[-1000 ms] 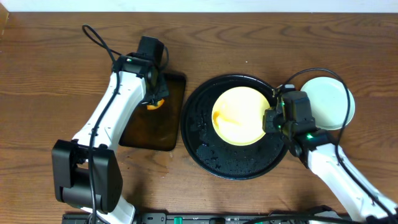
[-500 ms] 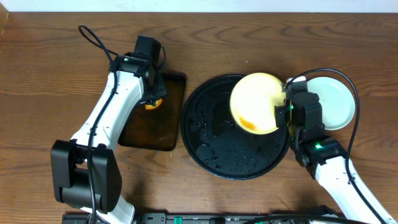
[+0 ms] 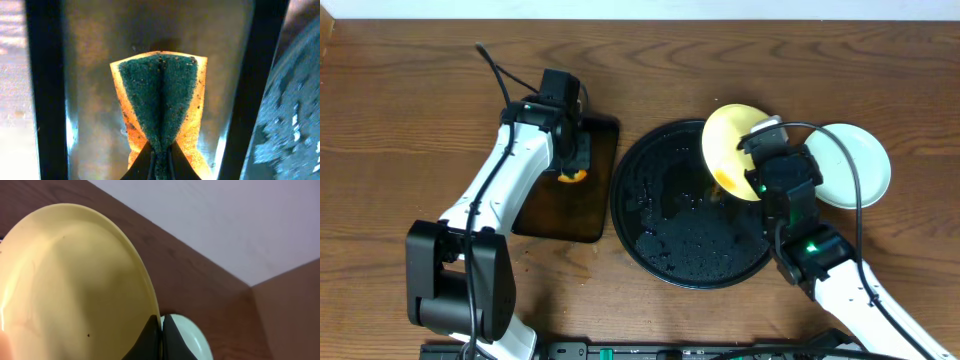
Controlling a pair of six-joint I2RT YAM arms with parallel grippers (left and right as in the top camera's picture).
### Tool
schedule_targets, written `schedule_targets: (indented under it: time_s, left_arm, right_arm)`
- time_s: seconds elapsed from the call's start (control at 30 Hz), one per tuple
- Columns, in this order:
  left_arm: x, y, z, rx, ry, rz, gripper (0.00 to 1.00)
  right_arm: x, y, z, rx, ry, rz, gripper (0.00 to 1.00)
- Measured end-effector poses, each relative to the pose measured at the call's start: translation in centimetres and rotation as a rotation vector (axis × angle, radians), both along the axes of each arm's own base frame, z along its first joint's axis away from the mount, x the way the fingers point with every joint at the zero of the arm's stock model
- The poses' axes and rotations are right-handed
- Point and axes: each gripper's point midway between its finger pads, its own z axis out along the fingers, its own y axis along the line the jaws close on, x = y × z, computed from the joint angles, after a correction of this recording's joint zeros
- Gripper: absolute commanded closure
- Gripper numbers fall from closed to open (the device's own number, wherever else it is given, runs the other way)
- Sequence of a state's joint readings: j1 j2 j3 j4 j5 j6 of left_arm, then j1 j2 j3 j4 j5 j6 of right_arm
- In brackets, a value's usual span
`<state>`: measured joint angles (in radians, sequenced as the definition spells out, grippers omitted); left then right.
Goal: Clean dirty plates on tray and stack at the side
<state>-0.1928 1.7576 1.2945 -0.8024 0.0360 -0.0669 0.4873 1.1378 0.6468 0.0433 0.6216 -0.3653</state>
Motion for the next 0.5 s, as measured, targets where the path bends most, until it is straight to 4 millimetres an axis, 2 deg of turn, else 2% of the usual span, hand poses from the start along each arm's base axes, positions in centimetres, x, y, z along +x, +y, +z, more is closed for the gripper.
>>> schedule_targets:
  time_s: [0.13,0.4,0.43,0.47,0.5]
  left_arm:
    - [-0.4,0.6,-1.5,0.006,0.005,-0.071,0.92]
    - [-0.7,2.6,-4.5,0.021,-0.023,-0.102,0.92]
    - [-0.7,2.8,-4.9,0.022,-0.027,-0.103,0.87]
    - [-0.9,2.9,-5.3,0.024,-0.027,-0.110,0.73]
    - [-1.2,3.0,-5.6,0.025,-0.019,-0.111,0.66]
  right_arm:
    - [-0.1,0.4,0.2,-0.046,-0.004,0.015,0.99]
    - [0.3,0.2,1.9,-0.090,-0.063,0.008,0.99]
    - [0.4,0.1,1.9,-0.093,-0.065,0.006,0.99]
    - [0.4,0.1,2.0,-0.098,-0.066,0.003,0.99]
    - [0.4,0.1,2.0,-0.099,-0.066,0.002,0.99]
